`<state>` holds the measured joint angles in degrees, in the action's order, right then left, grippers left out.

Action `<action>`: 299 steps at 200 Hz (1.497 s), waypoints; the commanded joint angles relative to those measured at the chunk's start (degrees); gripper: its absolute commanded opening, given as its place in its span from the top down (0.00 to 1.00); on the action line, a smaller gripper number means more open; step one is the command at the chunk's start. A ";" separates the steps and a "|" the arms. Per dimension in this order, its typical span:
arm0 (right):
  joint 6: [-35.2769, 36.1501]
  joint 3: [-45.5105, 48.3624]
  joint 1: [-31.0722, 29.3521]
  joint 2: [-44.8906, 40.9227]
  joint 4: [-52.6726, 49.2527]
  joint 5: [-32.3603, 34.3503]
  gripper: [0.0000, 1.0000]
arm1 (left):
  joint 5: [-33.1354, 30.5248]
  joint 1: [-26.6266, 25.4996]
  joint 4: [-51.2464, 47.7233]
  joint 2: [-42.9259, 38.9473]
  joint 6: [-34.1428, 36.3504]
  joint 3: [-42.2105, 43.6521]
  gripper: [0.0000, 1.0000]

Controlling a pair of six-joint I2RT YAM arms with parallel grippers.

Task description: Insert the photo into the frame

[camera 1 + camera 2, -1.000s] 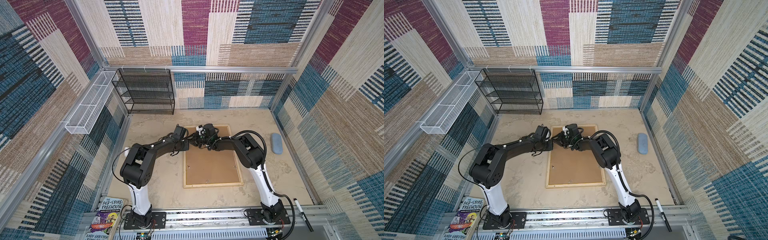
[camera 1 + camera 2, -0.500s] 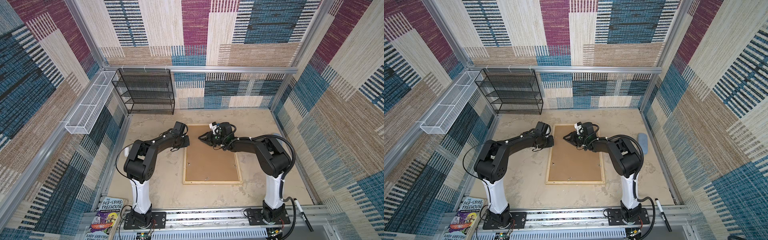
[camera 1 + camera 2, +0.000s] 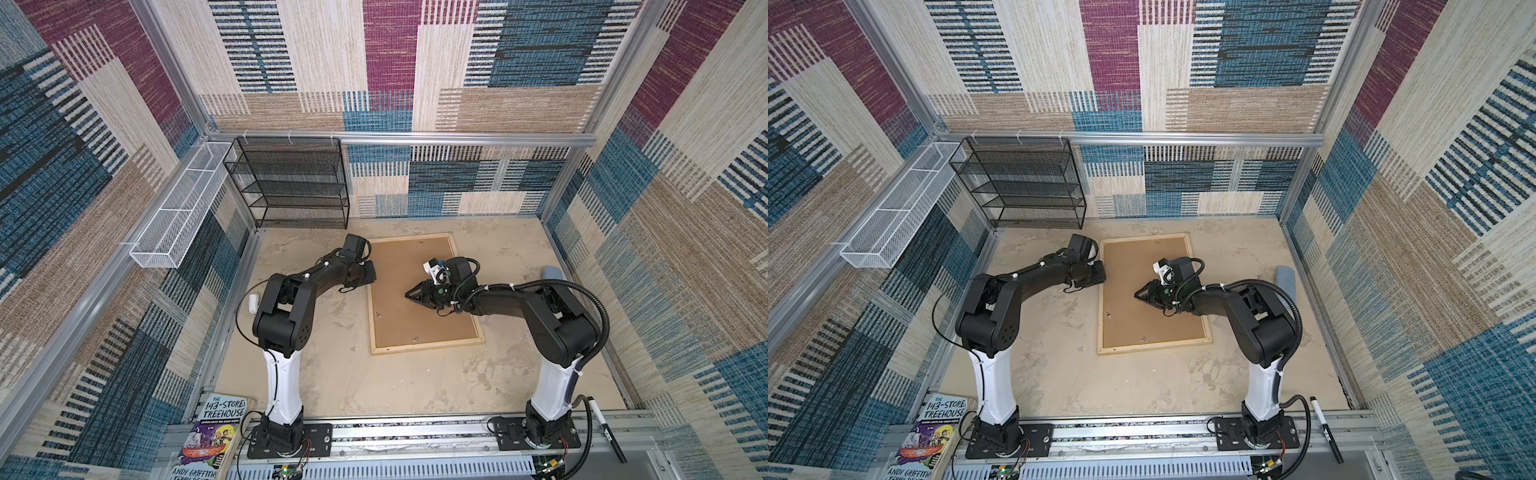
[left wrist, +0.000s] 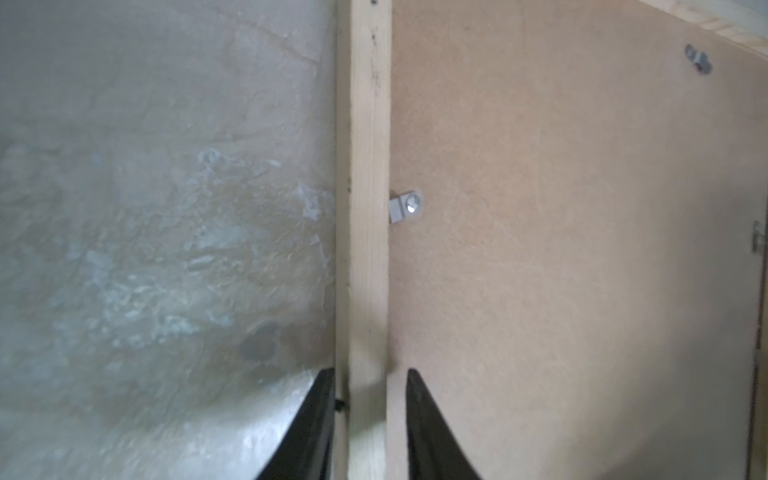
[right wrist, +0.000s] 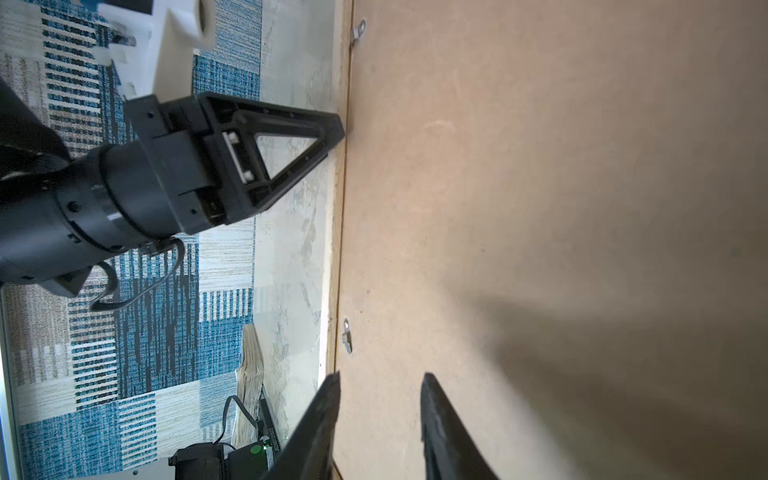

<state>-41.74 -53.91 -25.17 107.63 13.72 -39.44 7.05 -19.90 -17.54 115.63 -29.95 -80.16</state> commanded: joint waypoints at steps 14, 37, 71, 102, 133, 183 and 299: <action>1.49 2.14 -0.88 -2.04 1.69 1.68 0.65 | 1.60 -0.36 -1.77 -6.84 0.64 3.09 0.58; 2.83 1.97 -2.58 -2.07 0.11 3.58 0.65 | -1.44 -1.81 -6.12 -12.34 0.64 6.68 0.57; 3.50 0.38 -6.14 -0.79 -1.00 6.81 0.65 | -4.35 -5.21 -9.08 -18.68 -1.26 15.39 0.59; 3.85 -2.60 -8.43 1.69 -2.11 7.54 0.65 | -6.20 -7.81 -8.68 -22.56 -3.21 21.65 0.60; 4.42 -5.69 -9.78 4.24 -4.00 7.45 0.65 | -5.78 -8.55 -7.73 -22.88 -3.79 24.44 0.62; 4.71 -8.17 -11.09 6.68 -5.52 7.02 0.66 | -1.74 -9.78 -3.46 -20.39 -3.91 25.01 0.65; 1.50 -7.61 -13.50 8.81 -2.76 2.27 0.66 | -2.57 -11.47 -5.61 -17.37 -4.23 23.44 0.79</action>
<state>-38.57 -61.80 -38.44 115.48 11.20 -35.09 3.79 -31.05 -22.61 97.82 -33.89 -56.49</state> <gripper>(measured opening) 0.334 0.220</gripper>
